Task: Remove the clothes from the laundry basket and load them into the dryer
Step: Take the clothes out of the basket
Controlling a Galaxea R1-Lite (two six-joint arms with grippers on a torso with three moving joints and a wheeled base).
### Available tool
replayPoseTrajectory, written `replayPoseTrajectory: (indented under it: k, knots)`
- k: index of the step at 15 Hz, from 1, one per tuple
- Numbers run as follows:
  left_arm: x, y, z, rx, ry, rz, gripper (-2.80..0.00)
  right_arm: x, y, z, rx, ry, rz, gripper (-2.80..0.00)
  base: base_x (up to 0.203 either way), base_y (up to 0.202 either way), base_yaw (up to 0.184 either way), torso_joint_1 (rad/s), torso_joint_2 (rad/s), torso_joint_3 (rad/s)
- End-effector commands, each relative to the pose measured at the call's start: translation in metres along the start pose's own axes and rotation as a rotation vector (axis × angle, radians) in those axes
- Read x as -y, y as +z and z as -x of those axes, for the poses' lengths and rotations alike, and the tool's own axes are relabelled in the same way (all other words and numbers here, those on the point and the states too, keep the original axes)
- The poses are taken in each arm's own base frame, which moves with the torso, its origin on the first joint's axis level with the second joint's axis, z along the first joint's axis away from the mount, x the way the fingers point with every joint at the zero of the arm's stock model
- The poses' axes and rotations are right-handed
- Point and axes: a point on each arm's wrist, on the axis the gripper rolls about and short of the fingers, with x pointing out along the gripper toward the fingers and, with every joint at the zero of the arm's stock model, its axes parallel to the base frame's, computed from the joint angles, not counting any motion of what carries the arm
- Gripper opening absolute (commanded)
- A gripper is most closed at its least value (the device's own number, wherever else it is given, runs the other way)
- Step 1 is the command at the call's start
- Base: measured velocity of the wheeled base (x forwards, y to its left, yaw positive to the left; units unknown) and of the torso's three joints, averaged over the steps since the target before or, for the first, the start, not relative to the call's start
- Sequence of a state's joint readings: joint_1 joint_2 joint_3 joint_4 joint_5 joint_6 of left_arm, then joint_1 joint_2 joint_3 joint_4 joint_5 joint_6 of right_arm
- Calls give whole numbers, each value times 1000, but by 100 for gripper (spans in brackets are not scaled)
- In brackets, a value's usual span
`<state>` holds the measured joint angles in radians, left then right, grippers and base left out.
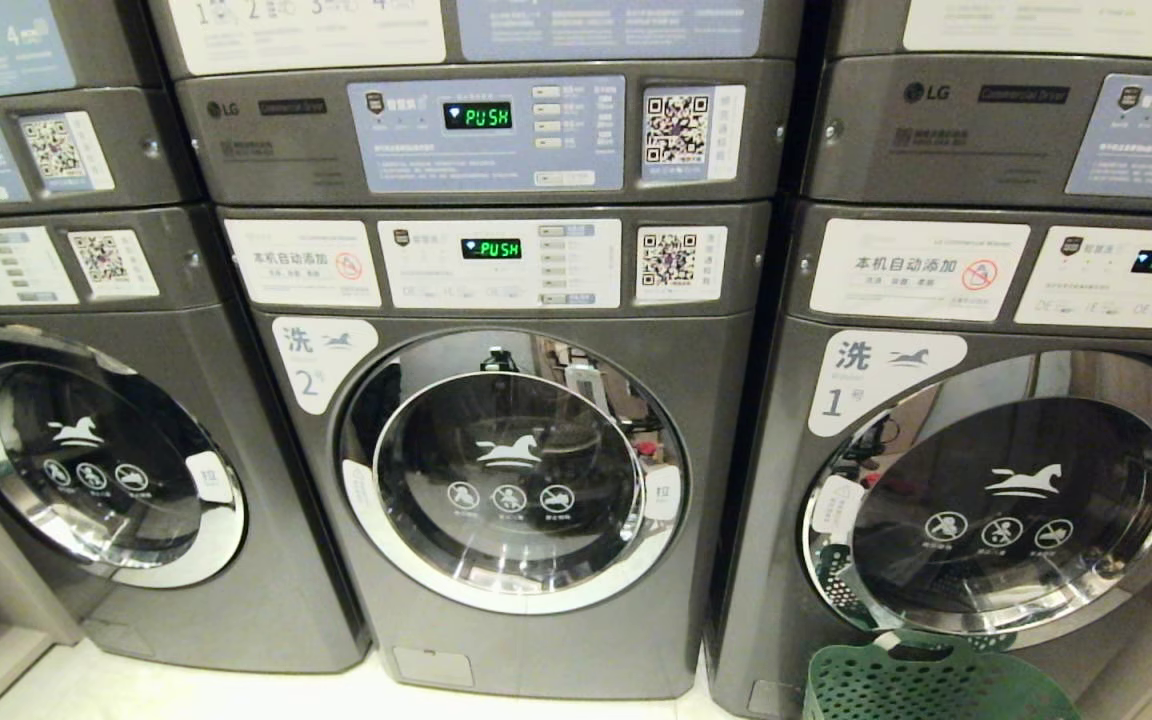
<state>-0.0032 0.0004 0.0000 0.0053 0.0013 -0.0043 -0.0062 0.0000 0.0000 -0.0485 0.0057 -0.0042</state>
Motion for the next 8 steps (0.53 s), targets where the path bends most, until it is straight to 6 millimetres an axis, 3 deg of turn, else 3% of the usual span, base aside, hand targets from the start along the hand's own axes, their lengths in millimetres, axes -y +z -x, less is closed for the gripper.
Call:
replayPoseTrajectory:
  k: [1,5,8]
  knots:
    - [0,-1,0,0,0,0,-280,0,-5,-1,-19,1,0,-280,0,0,0,-100,466,358]
    - [0,-1,0,0,0,0,-280,0,-5,-1,-18,1,0,-280,0,0,0,-58,429,354]
    - [0,-1,0,0,0,0,-280,0,-5,-1,-18,1,-1,-280,0,0,0,1,37,14]
